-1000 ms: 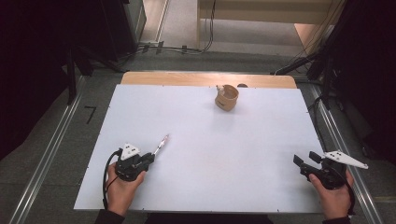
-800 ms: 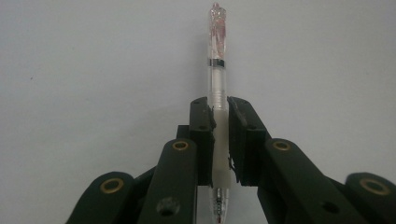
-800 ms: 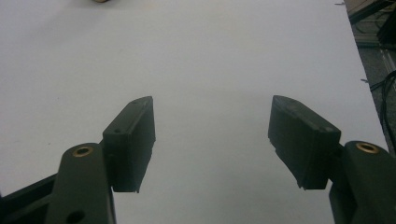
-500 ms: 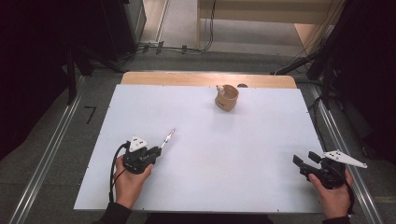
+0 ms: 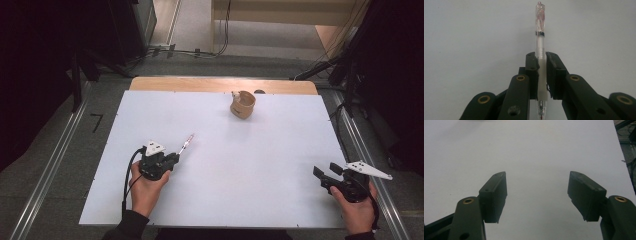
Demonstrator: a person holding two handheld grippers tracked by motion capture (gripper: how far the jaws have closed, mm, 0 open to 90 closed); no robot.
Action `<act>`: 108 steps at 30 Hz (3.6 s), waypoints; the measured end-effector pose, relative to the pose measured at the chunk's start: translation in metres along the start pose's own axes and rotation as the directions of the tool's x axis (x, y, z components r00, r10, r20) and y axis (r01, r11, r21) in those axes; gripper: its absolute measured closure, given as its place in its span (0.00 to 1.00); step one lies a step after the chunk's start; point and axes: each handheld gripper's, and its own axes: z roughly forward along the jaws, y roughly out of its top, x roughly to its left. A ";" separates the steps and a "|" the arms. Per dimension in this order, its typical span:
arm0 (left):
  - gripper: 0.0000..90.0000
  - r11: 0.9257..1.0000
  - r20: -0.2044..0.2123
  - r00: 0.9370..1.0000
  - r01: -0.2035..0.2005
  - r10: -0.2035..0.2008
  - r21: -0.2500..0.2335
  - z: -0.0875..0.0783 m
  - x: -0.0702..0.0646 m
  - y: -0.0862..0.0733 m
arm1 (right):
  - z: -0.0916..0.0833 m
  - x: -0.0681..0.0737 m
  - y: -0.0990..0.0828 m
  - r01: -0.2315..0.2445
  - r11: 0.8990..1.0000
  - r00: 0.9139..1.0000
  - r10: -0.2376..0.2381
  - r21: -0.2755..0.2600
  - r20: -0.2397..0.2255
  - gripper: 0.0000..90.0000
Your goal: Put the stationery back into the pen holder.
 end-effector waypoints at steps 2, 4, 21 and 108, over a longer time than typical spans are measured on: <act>0.90 1.000 0.003 1.000 0.000 0.000 -0.002 0.002 -0.003 0.004 | 0.000 0.000 0.000 -0.002 1.000 1.000 0.002 0.002 0.001 0.34; 0.90 1.000 0.007 1.000 -0.005 0.005 -0.007 0.005 -0.006 0.008 | 0.001 -0.001 0.000 0.002 1.000 1.000 -0.002 0.003 0.001 0.34; 0.90 1.000 0.052 0.999 -0.013 0.014 -0.020 0.032 -0.029 0.037 | 0.001 -0.002 0.000 0.008 1.000 1.000 -0.008 0.000 -0.003 0.34; 0.90 0.998 0.077 0.996 -0.030 0.033 -0.049 0.101 -0.075 0.127 | 0.008 -0.005 0.000 0.009 1.000 1.000 -0.009 0.019 -0.029 0.34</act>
